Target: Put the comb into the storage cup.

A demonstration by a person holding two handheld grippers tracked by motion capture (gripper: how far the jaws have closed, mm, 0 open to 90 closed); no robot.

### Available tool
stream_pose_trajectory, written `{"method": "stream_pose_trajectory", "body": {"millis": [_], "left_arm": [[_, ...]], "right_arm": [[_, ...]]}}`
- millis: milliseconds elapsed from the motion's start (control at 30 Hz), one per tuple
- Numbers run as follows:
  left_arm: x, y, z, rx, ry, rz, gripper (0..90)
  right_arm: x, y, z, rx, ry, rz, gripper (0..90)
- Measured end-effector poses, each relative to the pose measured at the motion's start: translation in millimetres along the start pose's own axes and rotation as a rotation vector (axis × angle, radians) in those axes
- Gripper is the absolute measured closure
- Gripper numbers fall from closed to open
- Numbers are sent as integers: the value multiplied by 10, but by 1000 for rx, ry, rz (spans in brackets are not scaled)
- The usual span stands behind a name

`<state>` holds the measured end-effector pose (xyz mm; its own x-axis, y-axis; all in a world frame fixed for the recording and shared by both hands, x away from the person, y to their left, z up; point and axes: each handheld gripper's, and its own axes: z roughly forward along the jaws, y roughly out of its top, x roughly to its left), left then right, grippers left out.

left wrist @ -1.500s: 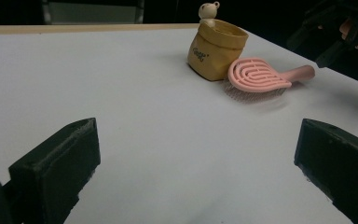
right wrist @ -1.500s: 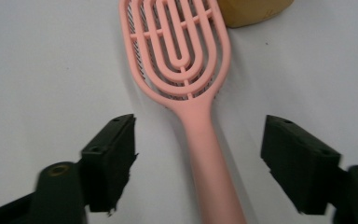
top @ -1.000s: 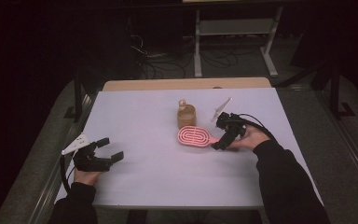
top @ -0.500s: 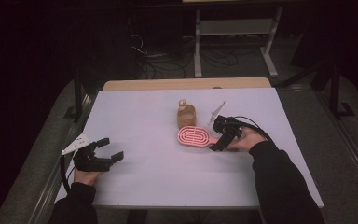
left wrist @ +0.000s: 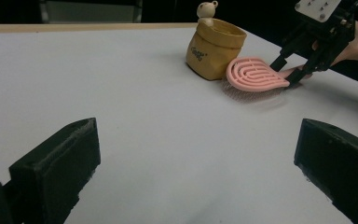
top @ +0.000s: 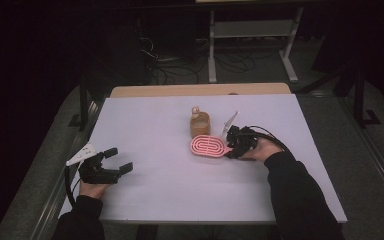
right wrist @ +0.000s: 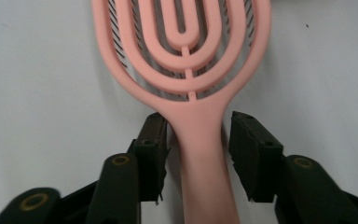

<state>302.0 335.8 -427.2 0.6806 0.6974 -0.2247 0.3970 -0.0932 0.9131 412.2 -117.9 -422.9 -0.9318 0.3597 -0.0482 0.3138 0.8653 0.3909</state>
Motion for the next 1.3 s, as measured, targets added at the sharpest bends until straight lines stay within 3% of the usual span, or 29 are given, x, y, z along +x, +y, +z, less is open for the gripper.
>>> {"method": "stream_pose_trajectory", "body": {"millis": [200, 400, 867, 1300], "left_arm": [[-7, -2, 9, 8, -2, 6, 0], [-6, -3, 8, 8, -1, 7, 0], [-7, -2, 6, 6, -1, 6, 0], [-5, -3, 10, 8, -2, 5, 0]], "right_arm": [[47, 11, 11, 13, -20, -42, 639], [80, 17, 9, 10, 12, -64, 674], [141, -2, -46, -4, 45, -67, 681], [176, 37, -267, -82, 29, -70, 682]]}}
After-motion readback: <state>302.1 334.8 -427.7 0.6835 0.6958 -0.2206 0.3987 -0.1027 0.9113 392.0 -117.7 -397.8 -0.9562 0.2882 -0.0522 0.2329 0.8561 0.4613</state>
